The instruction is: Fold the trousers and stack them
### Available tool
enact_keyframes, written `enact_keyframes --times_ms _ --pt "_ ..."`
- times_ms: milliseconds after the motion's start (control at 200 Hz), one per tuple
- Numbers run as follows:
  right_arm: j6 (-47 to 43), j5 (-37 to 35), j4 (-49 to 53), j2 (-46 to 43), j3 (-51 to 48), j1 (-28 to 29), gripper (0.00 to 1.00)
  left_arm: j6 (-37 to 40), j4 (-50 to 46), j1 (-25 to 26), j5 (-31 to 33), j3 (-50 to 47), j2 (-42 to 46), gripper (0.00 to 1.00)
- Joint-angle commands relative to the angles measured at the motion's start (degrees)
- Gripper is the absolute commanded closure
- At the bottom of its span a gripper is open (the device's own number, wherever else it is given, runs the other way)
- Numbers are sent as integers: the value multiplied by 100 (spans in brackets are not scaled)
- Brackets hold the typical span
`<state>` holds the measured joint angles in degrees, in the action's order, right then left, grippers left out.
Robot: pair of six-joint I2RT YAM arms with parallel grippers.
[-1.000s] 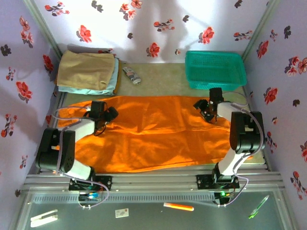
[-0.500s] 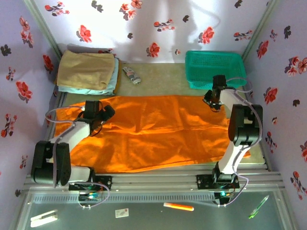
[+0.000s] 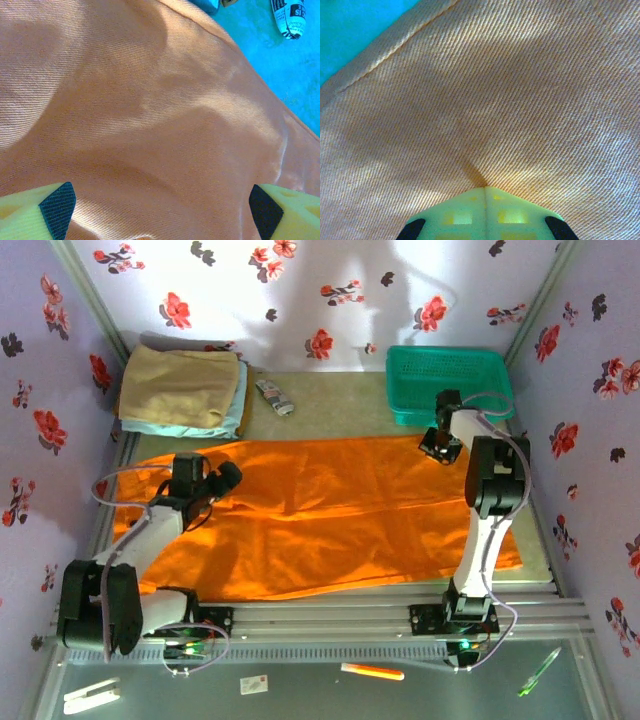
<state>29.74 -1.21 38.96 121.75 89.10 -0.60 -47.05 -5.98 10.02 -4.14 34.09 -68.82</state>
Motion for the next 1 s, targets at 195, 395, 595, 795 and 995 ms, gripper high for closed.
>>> enact_keyframes --times_ms 195,395,595,795,995 --pt "-170 -514 527 749 564 -141 100 220 317 44 -323 81 -269 7" --pt "-146 -95 381 -1 203 -65 100 435 0 61 -448 424 -382 3" --pt "307 -75 -172 -1695 -1207 783 99 313 -406 32 45 265 16 0" --pt "691 671 -543 -1207 -1215 2211 100 222 -58 -100 94 257 -556 0" --pt "823 771 -654 -530 -1163 2120 100 3 576 -66 -173 413 -1724 2"
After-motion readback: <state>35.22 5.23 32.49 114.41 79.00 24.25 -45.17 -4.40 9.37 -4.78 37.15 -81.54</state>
